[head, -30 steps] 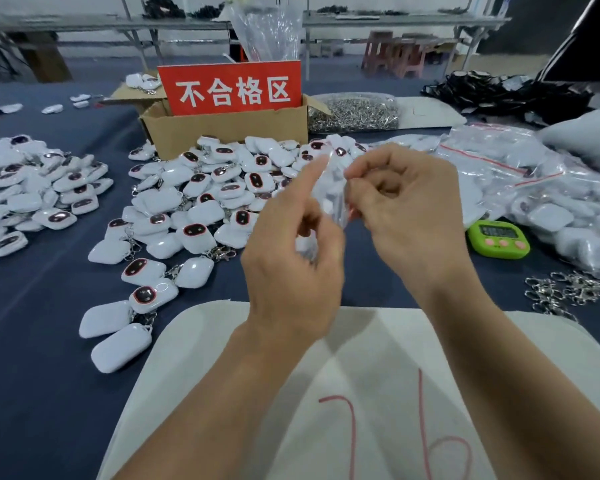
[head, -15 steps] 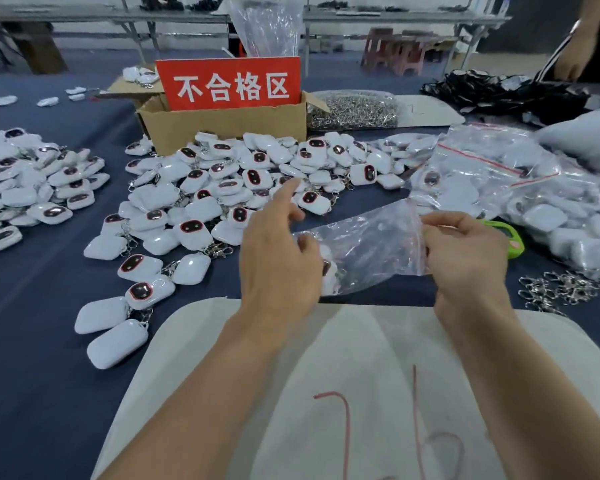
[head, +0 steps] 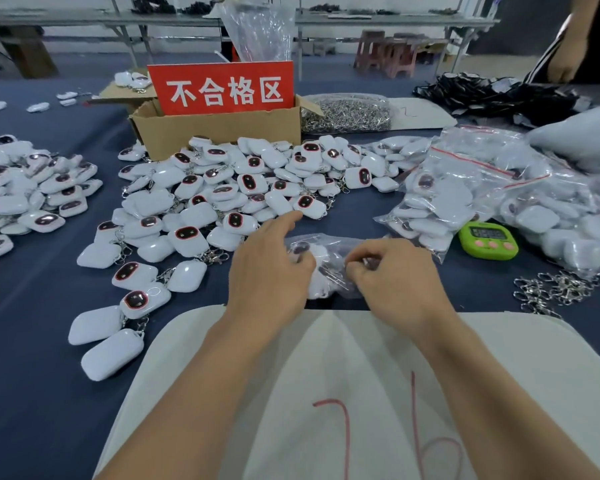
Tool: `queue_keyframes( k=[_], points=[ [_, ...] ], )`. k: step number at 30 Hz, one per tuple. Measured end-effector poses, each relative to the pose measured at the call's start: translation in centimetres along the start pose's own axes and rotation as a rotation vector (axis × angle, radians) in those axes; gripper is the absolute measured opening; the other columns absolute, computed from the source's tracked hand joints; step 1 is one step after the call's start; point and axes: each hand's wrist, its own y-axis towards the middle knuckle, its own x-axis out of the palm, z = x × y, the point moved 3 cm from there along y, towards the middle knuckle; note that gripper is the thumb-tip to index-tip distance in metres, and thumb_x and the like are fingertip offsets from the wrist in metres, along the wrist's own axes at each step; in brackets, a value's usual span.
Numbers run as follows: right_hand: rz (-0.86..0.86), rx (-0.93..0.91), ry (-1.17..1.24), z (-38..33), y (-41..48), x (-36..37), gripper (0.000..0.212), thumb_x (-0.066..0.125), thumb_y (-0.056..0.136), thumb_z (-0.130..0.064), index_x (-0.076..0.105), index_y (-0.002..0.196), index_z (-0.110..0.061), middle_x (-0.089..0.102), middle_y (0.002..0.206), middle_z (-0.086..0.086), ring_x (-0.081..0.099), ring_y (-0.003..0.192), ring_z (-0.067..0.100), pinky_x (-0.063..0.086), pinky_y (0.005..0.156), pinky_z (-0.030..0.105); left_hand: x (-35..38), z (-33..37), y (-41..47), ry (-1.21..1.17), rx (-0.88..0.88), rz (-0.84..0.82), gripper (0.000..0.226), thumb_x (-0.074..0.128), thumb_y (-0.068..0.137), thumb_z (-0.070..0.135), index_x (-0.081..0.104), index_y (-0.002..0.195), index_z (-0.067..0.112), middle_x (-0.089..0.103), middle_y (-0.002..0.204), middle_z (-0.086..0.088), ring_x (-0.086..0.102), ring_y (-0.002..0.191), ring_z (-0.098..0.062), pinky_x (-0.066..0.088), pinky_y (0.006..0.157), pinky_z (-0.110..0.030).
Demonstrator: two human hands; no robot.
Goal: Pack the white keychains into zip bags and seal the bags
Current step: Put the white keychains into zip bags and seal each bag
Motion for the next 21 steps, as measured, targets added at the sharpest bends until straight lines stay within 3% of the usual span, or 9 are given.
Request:
queue_keyframes(
  k=[3,5,8,10,12,13,15,17,21],
  points=[
    [-0.099,-0.035,0.113,-1.1,0.1,0.6,0.019,0.063,0.087,-0.029,0.073,0.073,-0.023,0.070,0.063,-0.004,0.063,0.064,0.015,0.056,0.066,0.031,-0.4,0.6,-0.1,0.131,0.114,0.145,0.038,0.064,0.090,0.014,0.070,0.125,0.028,0.070,0.124,0.008,0.058,0.118,-0.019,0.042,0.104,-0.039],
    [0.031,-0.058,0.113,-1.9,0.6,0.3,0.026,0.059,0.089,-0.030,0.067,0.071,-0.012,0.063,0.056,0.005,0.059,0.059,0.025,0.055,0.060,0.036,-0.1,0.6,-0.1,0.154,0.128,0.096,0.025,0.062,0.093,0.020,0.075,0.113,0.030,0.072,0.116,0.012,0.060,0.111,-0.016,0.045,0.100,-0.039],
    [0.216,-0.069,0.111,-3.2,2.6,-0.7,0.023,0.058,0.092,-0.028,0.072,0.078,-0.018,0.068,0.063,-0.003,0.062,0.064,0.020,0.054,0.065,0.033,0.5,0.1,0.2,0.169,0.095,-0.038,0.029,0.058,0.095,0.020,0.074,0.116,0.031,0.069,0.122,0.014,0.059,0.112,-0.015,0.045,0.098,-0.037],
    [0.139,-0.096,0.093,-4.2,4.8,-0.4,0.020,0.058,0.095,-0.022,0.077,0.091,-0.023,0.075,0.082,-0.008,0.067,0.082,0.017,0.055,0.077,0.033,0.3,0.0,0.5,0.187,0.084,-0.045,0.036,0.058,0.090,0.014,0.074,0.117,0.032,0.069,0.124,0.013,0.058,0.113,-0.016,0.042,0.094,-0.033],
    [0.024,-0.111,0.000,-4.8,7.2,0.8,0.027,0.056,0.098,-0.020,0.073,0.118,-0.023,0.075,0.117,0.000,0.064,0.112,0.023,0.051,0.097,0.037,-0.2,-0.1,0.6,0.195,0.060,0.005,0.040,0.061,0.084,0.010,0.076,0.113,0.032,0.071,0.119,0.010,0.059,0.111,-0.018,0.039,0.090,-0.032],
    [-0.038,-0.105,-0.052,-5.0,8.3,1.7,0.033,0.054,0.100,-0.020,0.066,0.130,-0.022,0.070,0.129,0.005,0.060,0.121,0.027,0.048,0.101,0.037,-0.5,-0.3,0.6,0.203,0.053,0.025,0.041,0.062,0.082,0.008,0.076,0.112,0.032,0.072,0.117,0.009,0.059,0.110,-0.019,0.037,0.088,-0.030],
    [-0.136,-0.091,-0.129,-5.0,10.1,3.5,0.038,0.053,0.101,-0.020,0.056,0.138,-0.020,0.066,0.133,0.012,0.057,0.121,0.032,0.045,0.093,0.036,-0.5,-0.7,0.7,0.227,0.064,-0.019,0.032,0.062,0.088,0.015,0.075,0.113,0.030,0.070,0.116,0.008,0.058,0.112,-0.020,0.036,0.087,-0.028],
    [-0.168,-0.095,-0.151,-5.0,11.0,4.8,0.030,0.053,0.099,-0.016,0.057,0.129,-0.018,0.068,0.121,0.013,0.056,0.108,0.031,0.043,0.083,0.036,0.0,-0.9,0.8,0.314,0.153,-0.124,0.029,0.056,0.097,0.035,0.068,0.122,0.026,0.063,0.118,0.007,0.053,0.119,-0.020,0.039,0.098,-0.034],
    [-0.108,-0.111,-0.104,-4.0,11.1,4.5,0.023,0.065,0.089,-0.008,0.057,0.105,-0.023,0.070,0.107,0.005,0.061,0.094,0.023,0.047,0.073,0.031,0.9,-1.2,0.7,0.537,0.197,-0.293,0.061,0.032,0.103,0.059,0.039,0.155,0.027,0.040,0.157,0.003,0.022,0.152,-0.021,0.019,0.122,-0.040]
  ],
)
